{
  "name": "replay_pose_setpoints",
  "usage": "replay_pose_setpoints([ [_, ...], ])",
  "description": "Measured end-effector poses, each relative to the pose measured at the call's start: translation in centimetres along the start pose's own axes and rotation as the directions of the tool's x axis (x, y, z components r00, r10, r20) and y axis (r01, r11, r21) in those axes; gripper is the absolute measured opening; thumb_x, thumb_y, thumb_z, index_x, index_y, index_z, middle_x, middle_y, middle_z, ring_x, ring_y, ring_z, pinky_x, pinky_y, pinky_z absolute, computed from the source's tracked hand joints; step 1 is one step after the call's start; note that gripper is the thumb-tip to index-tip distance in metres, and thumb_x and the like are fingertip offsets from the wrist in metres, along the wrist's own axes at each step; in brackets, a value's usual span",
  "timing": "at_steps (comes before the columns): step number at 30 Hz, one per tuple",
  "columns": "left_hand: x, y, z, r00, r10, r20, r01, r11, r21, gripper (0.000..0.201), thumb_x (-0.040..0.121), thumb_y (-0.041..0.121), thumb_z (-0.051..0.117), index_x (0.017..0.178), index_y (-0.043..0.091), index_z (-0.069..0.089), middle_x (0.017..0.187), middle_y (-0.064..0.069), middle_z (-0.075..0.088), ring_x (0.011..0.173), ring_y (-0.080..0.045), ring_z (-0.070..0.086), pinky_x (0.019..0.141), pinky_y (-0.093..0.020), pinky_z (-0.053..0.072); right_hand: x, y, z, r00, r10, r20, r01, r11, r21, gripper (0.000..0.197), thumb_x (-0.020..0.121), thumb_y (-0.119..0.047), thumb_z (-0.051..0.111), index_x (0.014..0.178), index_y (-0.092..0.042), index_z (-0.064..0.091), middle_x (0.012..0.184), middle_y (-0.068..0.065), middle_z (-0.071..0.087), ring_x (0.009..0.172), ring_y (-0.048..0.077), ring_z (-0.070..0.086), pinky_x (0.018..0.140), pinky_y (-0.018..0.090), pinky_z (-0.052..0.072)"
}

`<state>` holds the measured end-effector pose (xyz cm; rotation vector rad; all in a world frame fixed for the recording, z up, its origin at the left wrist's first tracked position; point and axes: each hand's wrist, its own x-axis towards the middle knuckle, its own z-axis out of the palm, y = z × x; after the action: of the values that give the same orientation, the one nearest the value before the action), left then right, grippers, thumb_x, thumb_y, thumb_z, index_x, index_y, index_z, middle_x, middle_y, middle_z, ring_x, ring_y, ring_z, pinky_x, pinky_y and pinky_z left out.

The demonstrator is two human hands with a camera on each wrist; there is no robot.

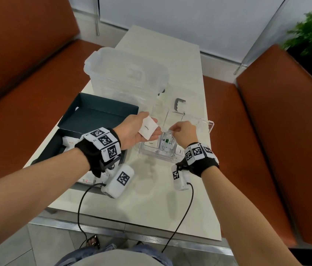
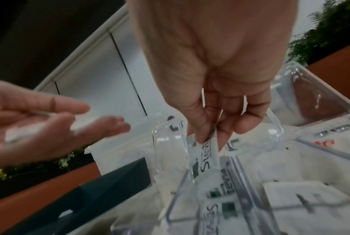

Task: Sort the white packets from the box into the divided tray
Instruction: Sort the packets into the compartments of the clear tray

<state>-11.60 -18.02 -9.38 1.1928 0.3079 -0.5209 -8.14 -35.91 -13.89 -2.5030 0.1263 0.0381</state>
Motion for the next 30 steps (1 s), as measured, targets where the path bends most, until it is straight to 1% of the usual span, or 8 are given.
replay_pose_setpoints([
  [4, -0.1, 0.0, -0.2, 1.000, -0.001, 0.006, 0.001, 1.000, -0.017, 0.043, 0.105, 0.028, 0.035, 0.126, -0.005, 0.053, 0.118, -0.030, 0.062, 0.090, -0.030, 0.067, 0.074, -0.034, 0.058, -0.1, 0.6, 1.7, 0.995, 0.087, 0.048, -0.083, 0.993, -0.090, 0.021, 0.086, -0.001, 0.056, 0.096, -0.013, 0.071, 0.105, 0.010, 0.069, 0.098, 0.026, 0.063, 0.092, 0.037, 0.050],
  [7, -0.2, 0.0, -0.4, 1.000, -0.001, 0.025, 0.002, 0.998, -0.059, 0.041, 0.105, 0.025, 0.033, 0.125, -0.004, 0.053, 0.117, -0.030, 0.062, 0.088, -0.029, 0.067, 0.072, -0.034, 0.059, -0.3, 0.6, 2.7, 0.992, 0.122, 0.026, -0.116, 0.977, -0.179, 0.012, 0.085, -0.011, 0.059, 0.085, -0.021, 0.063, 0.102, 0.001, 0.068, 0.102, 0.024, 0.058, 0.100, 0.040, 0.034],
  [13, -0.3, 0.1, -0.8, 0.999, -0.006, 0.051, 0.015, 0.984, -0.175, 0.033, 0.097, 0.001, 0.028, 0.121, -0.007, 0.050, 0.125, -0.031, 0.054, 0.102, -0.039, 0.062, 0.072, -0.044, 0.059, -0.8, 1.0, 3.9, 0.998, -0.043, 0.045, 0.059, 0.888, -0.456, 0.023, 0.084, -0.004, 0.051, 0.088, -0.020, 0.067, 0.094, 0.001, 0.067, 0.098, 0.028, 0.053, 0.083, 0.038, 0.024],
  [20, 0.0, 0.0, -1.0, 0.997, 0.050, 0.059, -0.052, 0.998, 0.031, 0.032, 0.098, -0.009, 0.033, 0.123, 0.001, 0.052, 0.127, -0.022, 0.056, 0.100, -0.028, 0.063, 0.061, -0.029, 0.059, -1.1, 1.3, 3.3, 0.988, -0.151, 0.026, 0.139, 0.817, -0.559, 0.019, 0.089, -0.006, 0.055, 0.100, -0.014, 0.068, 0.105, 0.008, 0.056, 0.101, 0.028, 0.049, 0.088, 0.038, 0.028],
  [23, 0.2, -0.3, -1.4, 0.991, 0.113, 0.066, -0.122, 0.982, 0.147, 0.029, 0.098, -0.005, 0.044, 0.123, 0.005, 0.055, 0.119, -0.017, 0.059, 0.096, -0.023, 0.064, 0.065, -0.026, 0.060, -1.2, 0.4, 1.6, 0.980, -0.156, -0.120, 0.107, 0.935, -0.337, 0.018, 0.091, -0.013, 0.053, 0.098, -0.017, 0.069, 0.096, 0.003, 0.061, 0.091, 0.021, 0.054, 0.084, 0.036, 0.029],
  [26, 0.4, -0.5, -1.8, 0.976, 0.192, 0.101, -0.215, 0.919, 0.330, 0.025, 0.093, -0.001, 0.057, 0.115, 0.009, 0.062, 0.109, -0.018, 0.066, 0.095, -0.026, 0.067, 0.077, -0.034, 0.060, -1.7, -1.2, -0.3, 0.966, -0.148, -0.213, 0.162, 0.985, 0.051, 0.014, 0.092, -0.024, 0.058, 0.097, -0.019, 0.070, 0.090, -0.003, 0.068, 0.077, 0.006, 0.057, 0.078, 0.026, 0.045],
  [28, 0.4, -0.5, -1.8, 0.958, 0.252, 0.138, -0.287, 0.852, 0.437, 0.025, 0.088, 0.004, 0.067, 0.112, 0.010, 0.065, 0.097, -0.017, 0.072, 0.090, -0.025, 0.070, 0.079, -0.037, 0.059, -2.4, -2.3, -1.2, 0.986, -0.139, -0.095, 0.161, 0.944, 0.288, 0.024, 0.091, -0.036, 0.060, 0.107, -0.021, 0.069, 0.090, -0.004, 0.070, 0.078, 0.005, 0.062, 0.072, 0.020, 0.049],
  [30, 0.5, -0.3, -1.6, 0.934, 0.320, 0.160, -0.355, 0.778, 0.519, 0.028, 0.084, 0.009, 0.073, 0.111, 0.011, 0.065, 0.084, -0.014, 0.073, 0.078, -0.019, 0.070, 0.072, -0.033, 0.058, -3.0, -2.9, -1.7, 0.985, -0.119, 0.122, 0.057, 0.906, 0.420, 0.032, 0.088, -0.040, 0.065, 0.113, -0.021, 0.067, 0.090, 0.003, 0.071, 0.074, 0.008, 0.062, 0.065, 0.022, 0.051],
])
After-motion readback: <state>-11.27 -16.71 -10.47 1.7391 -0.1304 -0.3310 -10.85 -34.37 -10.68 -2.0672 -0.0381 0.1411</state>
